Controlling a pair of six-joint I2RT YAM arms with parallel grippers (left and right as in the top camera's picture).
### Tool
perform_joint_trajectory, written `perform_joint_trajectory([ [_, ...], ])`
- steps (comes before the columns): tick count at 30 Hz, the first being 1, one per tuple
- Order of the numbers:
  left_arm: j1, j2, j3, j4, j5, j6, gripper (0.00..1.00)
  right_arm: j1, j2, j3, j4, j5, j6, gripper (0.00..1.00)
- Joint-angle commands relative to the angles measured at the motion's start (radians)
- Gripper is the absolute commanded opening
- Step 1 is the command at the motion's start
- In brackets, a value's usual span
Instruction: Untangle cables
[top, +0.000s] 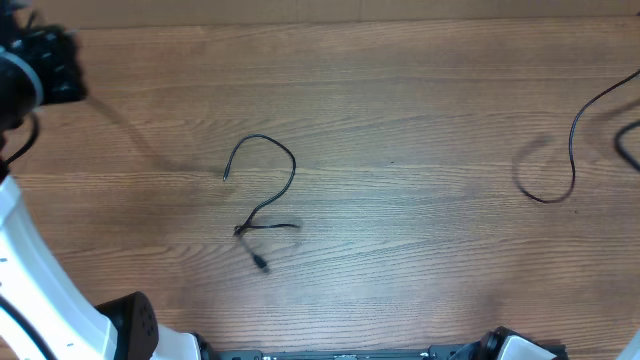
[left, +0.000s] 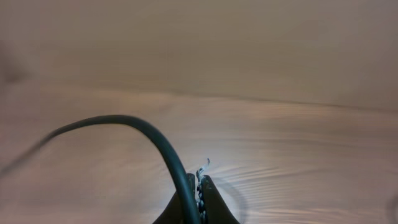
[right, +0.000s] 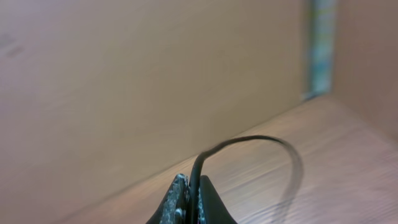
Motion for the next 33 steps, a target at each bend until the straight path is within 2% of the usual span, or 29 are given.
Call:
perform_joint_trajectory([
  [1, -0.126, 0.017, 0.003, 0.054, 0.199, -0.047, 0.04, 0.125, -0.015, 0.008, -0.007, -0.052, 0.01, 0.04],
  [3, -0.231, 0.032, 0.003, 0.105, 0.199, -0.063, 0.04, 0.223, -0.014, 0.008, -0.014, -0.051, 0.01, 0.04],
  [6, -0.312, 0.049, 0.003, 0.142, 0.191, -0.066, 0.04, 0.284, -0.014, 0.008, -0.012, -0.026, 0.01, 0.04],
  [13, -0.364, 0.057, 0.003, 0.141, 0.092, -0.072, 0.05, 0.284, -0.011, 0.008, 0.009, 0.212, 0.005, 0.04],
  [15, -0.364, 0.057, 0.003, 0.136, 0.09, -0.072, 0.64, 0.282, -0.008, 0.008, 0.04, 0.253, 0.005, 0.04],
  [16, -0.364, 0.057, 0.003, 0.133, 0.09, -0.072, 0.84, 0.282, -0.007, 0.008, 0.06, 0.255, 0.005, 0.04],
  [18, -0.364, 0.057, 0.003, 0.122, 0.088, -0.064, 0.98, 0.282, -0.004, 0.008, 0.112, 0.255, 0.004, 0.04],
  [24, -0.364, 0.058, 0.003, 0.015, 0.053, -0.051, 1.0, 0.283, 0.06, 0.008, 0.439, 0.256, -0.005, 0.04],
  [25, -0.364, 0.058, 0.003, 0.019, 0.04, -0.061, 1.0, 0.283, 0.077, 0.008, 0.492, 0.254, -0.041, 0.04],
  [29, -0.364, 0.058, 0.003, 0.074, 0.021, -0.137, 1.0, 0.281, 0.14, 0.008, 0.563, 0.263, -0.307, 0.04],
  [33, -0.364, 0.058, 0.003, 0.06, 0.021, -0.147, 1.0, 0.269, 0.23, 0.008, 0.702, 0.379, -0.55, 0.04],
])
